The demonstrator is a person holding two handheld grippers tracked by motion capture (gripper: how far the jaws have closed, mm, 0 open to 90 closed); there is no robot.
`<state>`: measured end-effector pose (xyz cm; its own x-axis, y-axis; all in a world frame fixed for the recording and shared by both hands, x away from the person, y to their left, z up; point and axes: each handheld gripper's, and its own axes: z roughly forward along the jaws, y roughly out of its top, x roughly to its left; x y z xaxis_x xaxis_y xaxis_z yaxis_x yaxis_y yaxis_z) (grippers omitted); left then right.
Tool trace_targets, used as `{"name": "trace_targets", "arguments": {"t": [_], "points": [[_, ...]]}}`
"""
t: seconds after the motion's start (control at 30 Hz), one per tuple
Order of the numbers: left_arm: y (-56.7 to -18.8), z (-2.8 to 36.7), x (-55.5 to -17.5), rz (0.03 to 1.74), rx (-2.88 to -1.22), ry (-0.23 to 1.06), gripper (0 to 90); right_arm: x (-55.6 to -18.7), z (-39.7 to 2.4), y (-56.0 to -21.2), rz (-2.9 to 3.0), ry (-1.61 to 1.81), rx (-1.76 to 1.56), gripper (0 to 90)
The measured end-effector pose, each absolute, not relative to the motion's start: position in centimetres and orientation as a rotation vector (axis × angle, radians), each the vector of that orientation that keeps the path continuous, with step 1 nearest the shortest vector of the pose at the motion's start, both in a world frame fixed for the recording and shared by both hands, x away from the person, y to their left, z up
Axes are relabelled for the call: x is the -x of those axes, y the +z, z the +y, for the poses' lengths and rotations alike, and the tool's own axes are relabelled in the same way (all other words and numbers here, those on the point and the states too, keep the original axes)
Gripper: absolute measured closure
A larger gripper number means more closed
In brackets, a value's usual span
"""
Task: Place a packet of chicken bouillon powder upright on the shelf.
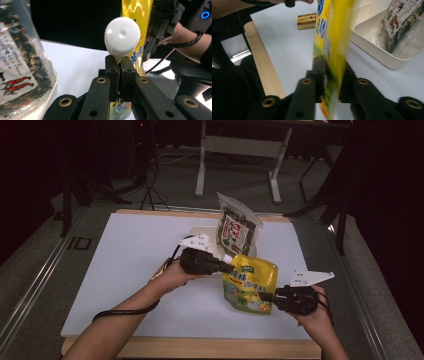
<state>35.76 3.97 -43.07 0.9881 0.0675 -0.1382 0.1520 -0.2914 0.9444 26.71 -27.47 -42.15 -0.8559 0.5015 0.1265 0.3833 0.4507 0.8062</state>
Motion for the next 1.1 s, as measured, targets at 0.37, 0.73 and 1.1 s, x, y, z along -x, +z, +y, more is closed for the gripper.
{"name": "trace_targets", "arguments": {"t": [0.37, 0.73, 1.1], "points": [[-42.4, 3.8, -35.7, 0.134, -1.863, -0.067, 88.1, -26.9, -26.4, -41.9, 2.599, 1.341, -0.742, 89.7], [-41.7, 4.3, -35.8, 0.149, -1.857, -0.058, 69.7, -26.7, -26.2, -41.3, 2.577, 1.356, -0.755, 90.0], [-41.9, 5.7, -35.4, 0.295, -1.859, 0.024, 21.3, -27.2, -26.8, -39.7, 2.487, 1.388, -0.815, 90.0]]}}
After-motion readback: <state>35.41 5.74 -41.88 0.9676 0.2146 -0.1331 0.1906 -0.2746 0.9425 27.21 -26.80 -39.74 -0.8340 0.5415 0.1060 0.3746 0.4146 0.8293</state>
